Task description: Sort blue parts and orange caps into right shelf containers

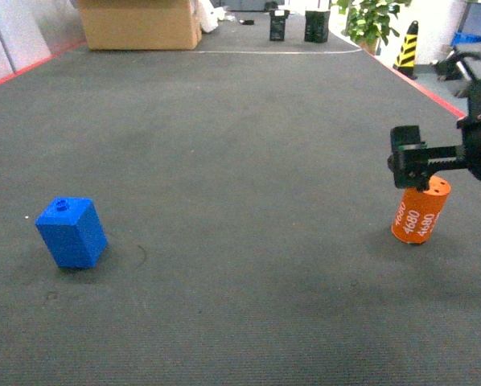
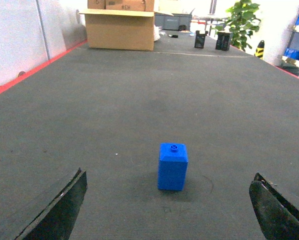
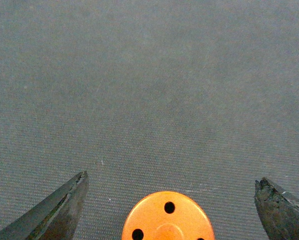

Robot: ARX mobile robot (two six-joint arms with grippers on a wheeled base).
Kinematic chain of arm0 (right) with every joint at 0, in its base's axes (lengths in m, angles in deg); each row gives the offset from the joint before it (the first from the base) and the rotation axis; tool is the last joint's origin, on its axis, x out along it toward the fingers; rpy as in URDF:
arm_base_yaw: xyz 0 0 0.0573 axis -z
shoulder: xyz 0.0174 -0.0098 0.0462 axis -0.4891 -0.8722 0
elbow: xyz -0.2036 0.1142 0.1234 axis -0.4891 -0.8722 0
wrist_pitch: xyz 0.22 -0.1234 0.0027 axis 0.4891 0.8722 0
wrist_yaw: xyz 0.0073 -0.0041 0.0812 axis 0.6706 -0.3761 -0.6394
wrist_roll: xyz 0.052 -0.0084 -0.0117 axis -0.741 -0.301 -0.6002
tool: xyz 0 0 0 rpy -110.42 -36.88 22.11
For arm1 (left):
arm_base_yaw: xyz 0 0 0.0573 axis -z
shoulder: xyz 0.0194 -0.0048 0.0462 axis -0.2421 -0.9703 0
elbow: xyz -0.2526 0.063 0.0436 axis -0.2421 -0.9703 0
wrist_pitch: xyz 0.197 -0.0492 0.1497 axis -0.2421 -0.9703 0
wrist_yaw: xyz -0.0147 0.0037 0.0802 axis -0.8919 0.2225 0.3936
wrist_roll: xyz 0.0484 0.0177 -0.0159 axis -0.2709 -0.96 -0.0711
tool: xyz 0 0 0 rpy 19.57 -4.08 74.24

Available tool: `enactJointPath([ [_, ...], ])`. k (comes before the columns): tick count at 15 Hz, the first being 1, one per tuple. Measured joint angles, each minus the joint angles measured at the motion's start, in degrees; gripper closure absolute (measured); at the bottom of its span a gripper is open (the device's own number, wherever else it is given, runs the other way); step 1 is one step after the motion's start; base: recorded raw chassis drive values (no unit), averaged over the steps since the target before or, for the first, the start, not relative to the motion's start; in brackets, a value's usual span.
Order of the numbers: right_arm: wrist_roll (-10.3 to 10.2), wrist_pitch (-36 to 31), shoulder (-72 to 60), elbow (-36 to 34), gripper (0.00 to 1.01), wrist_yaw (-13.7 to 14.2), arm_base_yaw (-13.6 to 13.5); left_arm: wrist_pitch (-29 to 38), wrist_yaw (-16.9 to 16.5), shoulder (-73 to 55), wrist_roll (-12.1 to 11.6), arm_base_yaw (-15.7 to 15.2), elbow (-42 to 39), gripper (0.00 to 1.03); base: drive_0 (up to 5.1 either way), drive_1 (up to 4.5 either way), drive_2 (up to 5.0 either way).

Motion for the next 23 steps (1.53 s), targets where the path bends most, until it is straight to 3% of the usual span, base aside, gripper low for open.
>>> enactJointPath([
  [3, -1.0, 2.5, -4.6, 2.4, 0.03, 1.0, -0.1, 0.0, 0.0, 0.0, 0.0, 0.0, 0.0, 0.05, 0.0, 0.0, 0.0],
  [8, -1.9, 0.8, -7.1, 2.7, 0.55, 1.5, 0.0, 0.0, 0.0, 0.0, 0.0, 0.0, 0.0, 0.05, 0.0, 0.0, 0.0],
  [11, -2.3, -3.1, -2.7, -3.7, 0.56, 1.0, 0.4, 0.0, 0.0, 0.0, 0.0, 0.0, 0.0, 0.05, 0.0, 0.0, 0.0],
  [14, -0.1, -9.6, 15.4, -18.4, 0.56, 2.2, 0.2, 0.0, 0.0, 0.0, 0.0, 0.0, 0.0, 0.05, 0.0, 0.0, 0.0],
  [17, 1.0, -3.8, 39.3, -35.9, 0.56, 3.9, 1.1, 0.0, 0.0, 0.0, 0.0, 0.0, 0.0, 0.05, 0.0, 0.0, 0.0],
  [18, 2.1, 0.4, 48.0, -41.1, 0.56, 6.8, 1.6, 0.0, 0.0, 0.0, 0.0, 0.0, 0.0, 0.05, 0.0, 0.0, 0.0],
  [19, 2.9, 3.7, 56.3, -44.6, 0.56, 8.0, 1.5, 0.0, 0.0, 0.0, 0.0, 0.0, 0.0, 0.05, 0.0, 0.0, 0.0],
  [21, 3.4, 2.9, 60.8, -44.7, 0.56, 8.2, 1.4, -1.9, 0.8, -0.5, 0.1, 0.3, 0.3, 0.05, 0.0, 0.0, 0.0],
  [22, 3.4, 3.3, 60.3, -44.7, 0.56, 8.1, 1.4, -9.8, 4.2, -7.7, 1.1, 1.8, 4.3, 0.05, 0.0, 0.0, 0.0],
  [23, 3.5, 3.5, 60.0, -44.7, 0.56, 8.1, 1.4, -5.1, 3.4, -18.2, 1.2, 1.1, 6.9, 0.05, 0.0, 0.0, 0.0],
])
